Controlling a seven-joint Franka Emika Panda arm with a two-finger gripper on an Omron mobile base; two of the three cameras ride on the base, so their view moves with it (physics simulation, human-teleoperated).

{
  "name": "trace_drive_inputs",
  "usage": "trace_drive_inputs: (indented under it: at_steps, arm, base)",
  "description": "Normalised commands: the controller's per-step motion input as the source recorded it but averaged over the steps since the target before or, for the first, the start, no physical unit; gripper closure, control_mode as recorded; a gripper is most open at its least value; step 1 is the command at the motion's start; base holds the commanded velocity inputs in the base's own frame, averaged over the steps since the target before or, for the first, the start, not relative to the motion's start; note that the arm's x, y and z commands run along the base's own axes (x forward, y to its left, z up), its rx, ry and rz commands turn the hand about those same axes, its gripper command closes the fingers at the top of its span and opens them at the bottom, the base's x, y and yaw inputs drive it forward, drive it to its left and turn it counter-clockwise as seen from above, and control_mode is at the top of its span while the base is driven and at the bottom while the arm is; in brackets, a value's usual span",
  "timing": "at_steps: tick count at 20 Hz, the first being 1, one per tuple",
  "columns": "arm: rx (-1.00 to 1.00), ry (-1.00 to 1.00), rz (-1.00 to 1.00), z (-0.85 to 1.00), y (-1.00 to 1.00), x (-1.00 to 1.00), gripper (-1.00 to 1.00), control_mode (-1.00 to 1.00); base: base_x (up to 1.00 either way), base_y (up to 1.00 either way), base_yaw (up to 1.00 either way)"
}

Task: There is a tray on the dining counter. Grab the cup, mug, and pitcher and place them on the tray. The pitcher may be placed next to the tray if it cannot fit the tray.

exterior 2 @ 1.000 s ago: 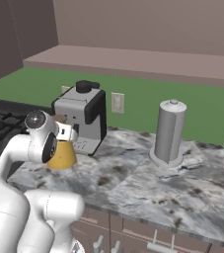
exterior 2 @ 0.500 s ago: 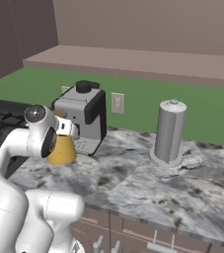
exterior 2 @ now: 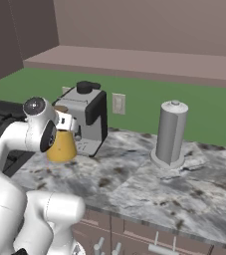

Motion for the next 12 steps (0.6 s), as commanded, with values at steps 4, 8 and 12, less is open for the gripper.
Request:
trace_drive_inputs:
  at_steps: [4, 8, 12]
  arm:
    - [0.0, 0.0, 0.0, 0.07, 0.0, 0.0, 1.0, 1.0]
    - [0.0, 0.0, 0.0, 0.0, 0.0, 0.0, 1.0, 1.0]
    - [0.0, 0.0, 0.0, 0.0, 0.0, 0.0, 1.0, 1.0]
  base:
    - [-0.05, 0.0, 0.0]
    - [-0.37, 0.0, 0.0]
    - [-0.66, 0.0, 0.0]
